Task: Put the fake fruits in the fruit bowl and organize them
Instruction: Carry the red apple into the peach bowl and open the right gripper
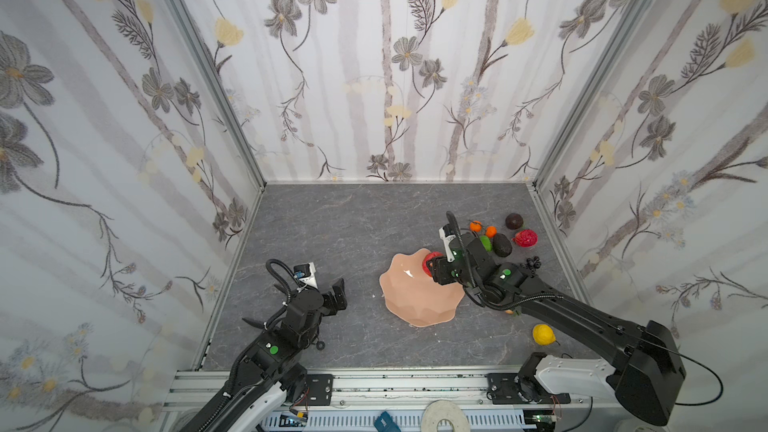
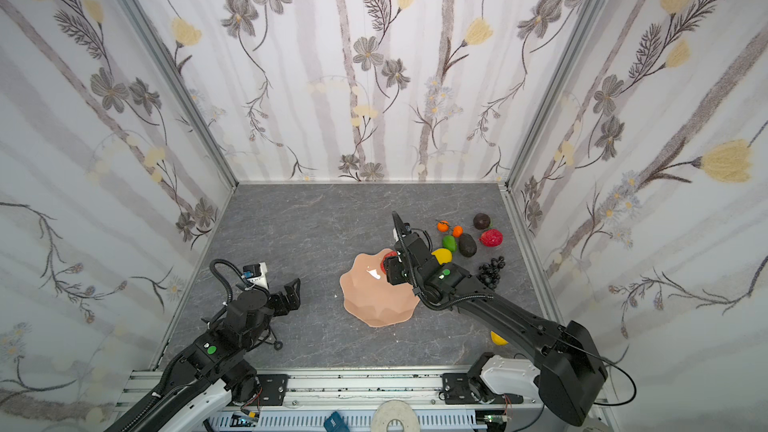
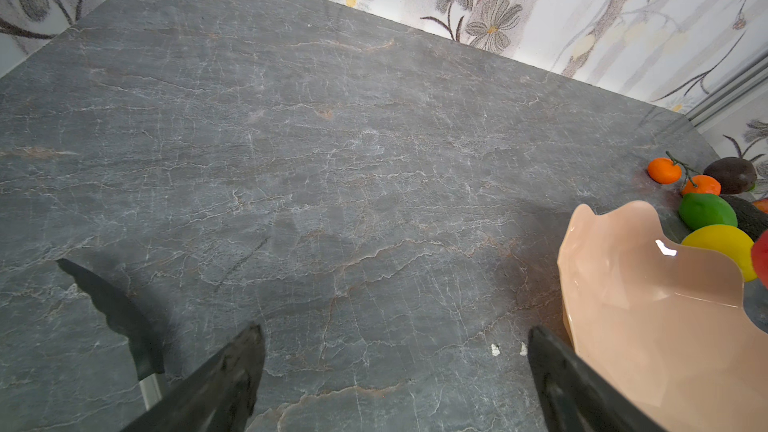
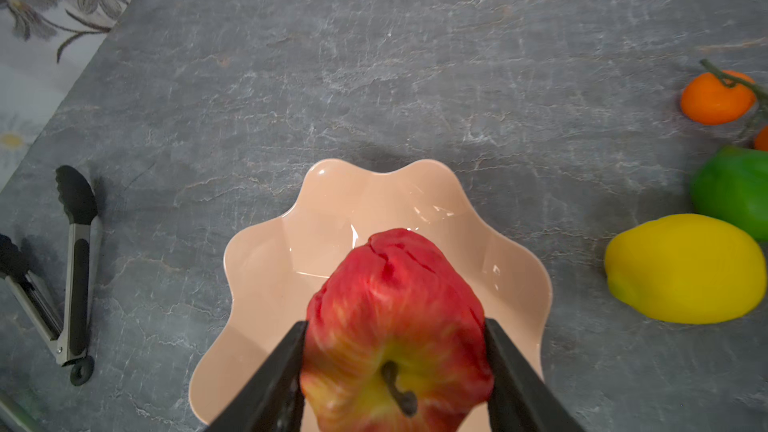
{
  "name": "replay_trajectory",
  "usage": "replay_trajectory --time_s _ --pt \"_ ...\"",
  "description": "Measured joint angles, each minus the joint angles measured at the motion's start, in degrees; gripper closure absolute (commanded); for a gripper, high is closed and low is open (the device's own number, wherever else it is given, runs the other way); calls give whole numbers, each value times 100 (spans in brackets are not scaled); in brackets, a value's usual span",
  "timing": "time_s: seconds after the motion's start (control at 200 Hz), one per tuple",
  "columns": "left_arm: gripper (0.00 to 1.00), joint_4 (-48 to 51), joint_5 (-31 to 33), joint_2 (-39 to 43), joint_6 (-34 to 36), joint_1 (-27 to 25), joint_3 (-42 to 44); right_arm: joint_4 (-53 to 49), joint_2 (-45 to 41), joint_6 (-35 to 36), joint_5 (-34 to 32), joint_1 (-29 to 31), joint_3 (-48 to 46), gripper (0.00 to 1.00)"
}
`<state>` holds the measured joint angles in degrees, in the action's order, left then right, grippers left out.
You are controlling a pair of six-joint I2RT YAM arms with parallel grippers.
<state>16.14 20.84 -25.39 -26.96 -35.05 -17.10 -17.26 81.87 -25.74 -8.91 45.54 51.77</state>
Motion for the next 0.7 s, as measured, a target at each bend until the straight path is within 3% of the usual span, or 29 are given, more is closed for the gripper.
replay_trajectory --time_s 0.215,0.7 --pt "0 -2 -11 0 0 0 4 166 804 -120 -46 540 234 42" --pt "0 -2 -15 -9 0 0 4 348 1867 -181 -396 699 385 43"
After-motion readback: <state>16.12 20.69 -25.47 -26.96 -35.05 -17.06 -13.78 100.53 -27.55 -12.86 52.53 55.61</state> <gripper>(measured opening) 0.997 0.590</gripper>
